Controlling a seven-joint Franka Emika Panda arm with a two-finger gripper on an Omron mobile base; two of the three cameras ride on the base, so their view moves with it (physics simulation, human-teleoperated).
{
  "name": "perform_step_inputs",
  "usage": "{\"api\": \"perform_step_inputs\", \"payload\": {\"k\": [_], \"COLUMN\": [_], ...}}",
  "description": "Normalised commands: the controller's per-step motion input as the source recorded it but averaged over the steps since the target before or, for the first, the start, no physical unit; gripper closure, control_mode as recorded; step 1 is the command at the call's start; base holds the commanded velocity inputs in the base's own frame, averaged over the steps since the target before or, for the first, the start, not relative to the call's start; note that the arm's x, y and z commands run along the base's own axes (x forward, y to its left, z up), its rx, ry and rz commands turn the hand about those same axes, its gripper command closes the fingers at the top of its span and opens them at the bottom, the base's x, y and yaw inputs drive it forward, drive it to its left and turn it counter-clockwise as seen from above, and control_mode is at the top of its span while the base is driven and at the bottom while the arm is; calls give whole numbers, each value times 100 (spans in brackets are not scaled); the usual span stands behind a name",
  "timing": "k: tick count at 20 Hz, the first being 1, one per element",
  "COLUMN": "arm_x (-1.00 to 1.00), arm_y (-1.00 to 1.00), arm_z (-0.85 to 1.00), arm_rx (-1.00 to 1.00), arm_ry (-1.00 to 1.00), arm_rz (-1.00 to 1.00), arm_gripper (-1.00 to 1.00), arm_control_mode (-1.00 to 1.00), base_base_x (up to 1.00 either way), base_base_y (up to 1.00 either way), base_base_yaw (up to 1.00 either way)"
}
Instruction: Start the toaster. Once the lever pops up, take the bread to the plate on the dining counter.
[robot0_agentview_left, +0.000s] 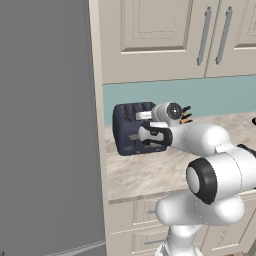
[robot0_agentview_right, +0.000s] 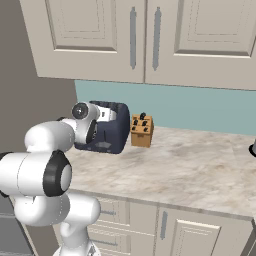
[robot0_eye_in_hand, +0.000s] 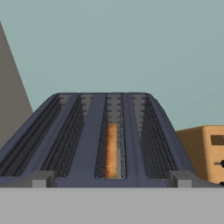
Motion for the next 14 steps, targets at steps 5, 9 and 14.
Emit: {"api": "perform_step_inputs", "payload": {"k": [5,9,14], "arm_x": [0,0,0], "arm_y": [0,0,0], "arm_z": [0,0,0], "arm_rx": [0,0,0], "arm_ry": [0,0,0], "arm_rz": [0,0,0], "arm_gripper": [-100,-100,-100], "arm_control_mode": [-100,-100,-100], "base_base_x": [0,0,0], "base_base_y": [0,0,0], "base_base_yaw": [0,0,0]}}
